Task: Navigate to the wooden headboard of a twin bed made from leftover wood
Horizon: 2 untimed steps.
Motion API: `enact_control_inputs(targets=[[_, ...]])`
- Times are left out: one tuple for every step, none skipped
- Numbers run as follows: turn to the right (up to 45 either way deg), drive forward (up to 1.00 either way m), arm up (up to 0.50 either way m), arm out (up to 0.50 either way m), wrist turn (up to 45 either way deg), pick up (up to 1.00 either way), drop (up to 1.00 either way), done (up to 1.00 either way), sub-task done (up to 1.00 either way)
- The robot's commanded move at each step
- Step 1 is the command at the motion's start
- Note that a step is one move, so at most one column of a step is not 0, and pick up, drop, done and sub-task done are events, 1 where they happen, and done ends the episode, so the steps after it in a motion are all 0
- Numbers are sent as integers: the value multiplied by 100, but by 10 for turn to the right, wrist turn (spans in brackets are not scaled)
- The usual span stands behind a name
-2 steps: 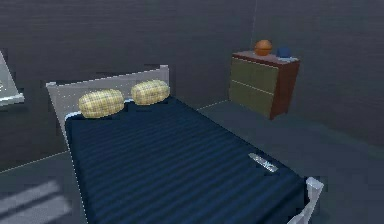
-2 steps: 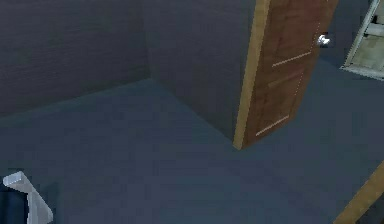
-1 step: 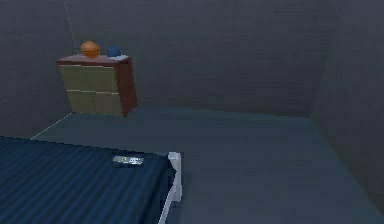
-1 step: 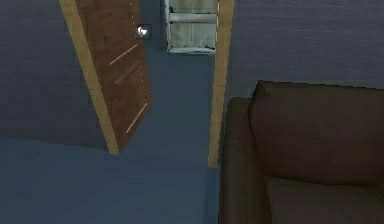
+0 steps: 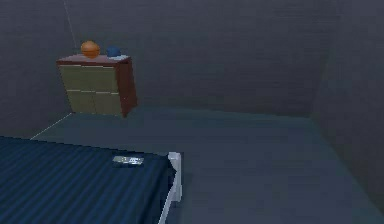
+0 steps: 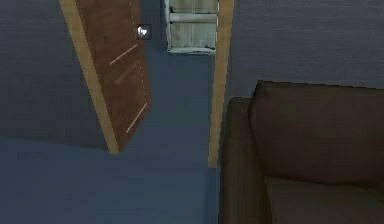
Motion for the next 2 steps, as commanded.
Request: enact_control_inputs(targets=[[360, 0, 0, 0, 0, 0, 0, 0, 0], [0, 50, 0, 0, 0, 0, 0, 0, 0]])
